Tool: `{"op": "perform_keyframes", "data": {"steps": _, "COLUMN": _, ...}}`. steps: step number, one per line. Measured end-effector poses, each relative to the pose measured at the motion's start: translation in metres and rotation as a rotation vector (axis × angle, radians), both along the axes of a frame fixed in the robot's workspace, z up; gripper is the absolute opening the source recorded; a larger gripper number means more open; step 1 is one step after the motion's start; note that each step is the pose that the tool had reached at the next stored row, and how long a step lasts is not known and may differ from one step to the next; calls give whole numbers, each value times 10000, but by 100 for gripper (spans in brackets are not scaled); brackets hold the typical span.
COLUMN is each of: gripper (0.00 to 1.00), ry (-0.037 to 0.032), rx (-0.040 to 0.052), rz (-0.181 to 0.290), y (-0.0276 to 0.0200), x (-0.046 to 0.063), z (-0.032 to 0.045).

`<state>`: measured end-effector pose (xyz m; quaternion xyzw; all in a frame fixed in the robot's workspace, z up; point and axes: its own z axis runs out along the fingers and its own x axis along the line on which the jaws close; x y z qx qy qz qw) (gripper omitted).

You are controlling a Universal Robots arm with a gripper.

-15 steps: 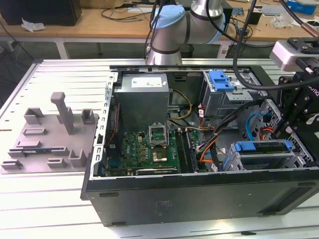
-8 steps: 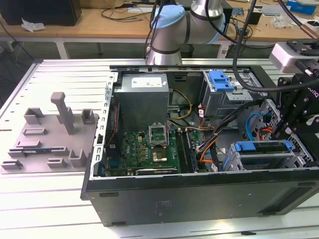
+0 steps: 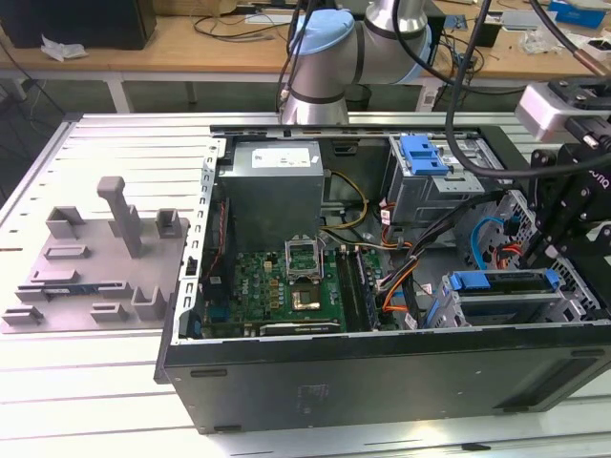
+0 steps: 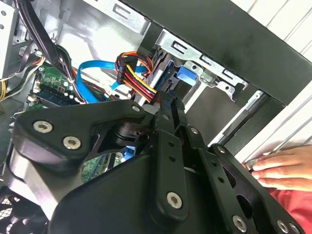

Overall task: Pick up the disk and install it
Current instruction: 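Insert the first disk wire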

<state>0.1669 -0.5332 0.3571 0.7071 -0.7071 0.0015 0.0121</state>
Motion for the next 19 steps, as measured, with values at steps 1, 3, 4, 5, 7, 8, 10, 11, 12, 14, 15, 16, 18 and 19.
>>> {"op": "perform_keyframes", "data": {"steps": 1, "gripper": 16, "ry": 0, "rx": 1, "rz": 7, "y": 0, "x": 0, "z": -2}}
{"op": "perform_keyframes", "data": {"steps": 3, "gripper": 16, "ry": 0, "rx": 0, "rz": 41, "y": 0, "x": 0, "z": -10}}
{"op": "perform_keyframes", "data": {"steps": 4, "gripper": 16, "ry": 0, "rx": 0, "rz": 54, "y": 0, "x": 0, "z": -13}}
{"op": "perform_keyframes", "data": {"steps": 5, "gripper": 16, "ry": 0, "rx": 0, "rz": 67, "y": 0, "x": 0, "z": -17}}
{"op": "perform_keyframes", "data": {"steps": 7, "gripper": 16, "ry": 0, "rx": 0, "rz": 92, "y": 0, "x": 0, "z": -23}}
{"op": "perform_keyframes", "data": {"steps": 8, "gripper": 16, "ry": 0, "rx": 0, "rz": 106, "y": 0, "x": 0, "z": -26}}
{"op": "perform_keyframes", "data": {"steps": 10, "gripper": 16, "ry": 0, "rx": 0, "rz": 128, "y": 0, "x": 0, "z": -29}}
{"op": "perform_keyframes", "data": {"steps": 11, "gripper": 16, "ry": 0, "rx": 1, "rz": 145, "y": 0, "x": 0, "z": -32}}
{"op": "perform_keyframes", "data": {"steps": 12, "gripper": 16, "ry": 0, "rx": 1, "rz": 156, "y": 0, "x": 1, "z": -33}}
{"op": "perform_keyframes", "data": {"steps": 14, "gripper": 16, "ry": 0, "rx": 1, "rz": 193, "y": 0, "x": 3, "z": -39}}
{"op": "perform_keyframes", "data": {"steps": 15, "gripper": 16, "ry": 0, "rx": 0, "rz": 207, "y": 0, "x": 3, "z": -41}}
{"op": "perform_keyframes", "data": {"steps": 16, "gripper": 16, "ry": 0, "rx": 0, "rz": 219, "y": 0, "x": 4, "z": -43}}
{"op": "perform_keyframes", "data": {"steps": 18, "gripper": 16, "ry": 0, "rx": 1, "rz": 230, "y": 0, "x": 4, "z": -50}}
{"op": "perform_keyframes", "data": {"steps": 19, "gripper": 16, "ry": 0, "rx": 1, "rz": 230, "y": 0, "x": 4, "z": -53}}
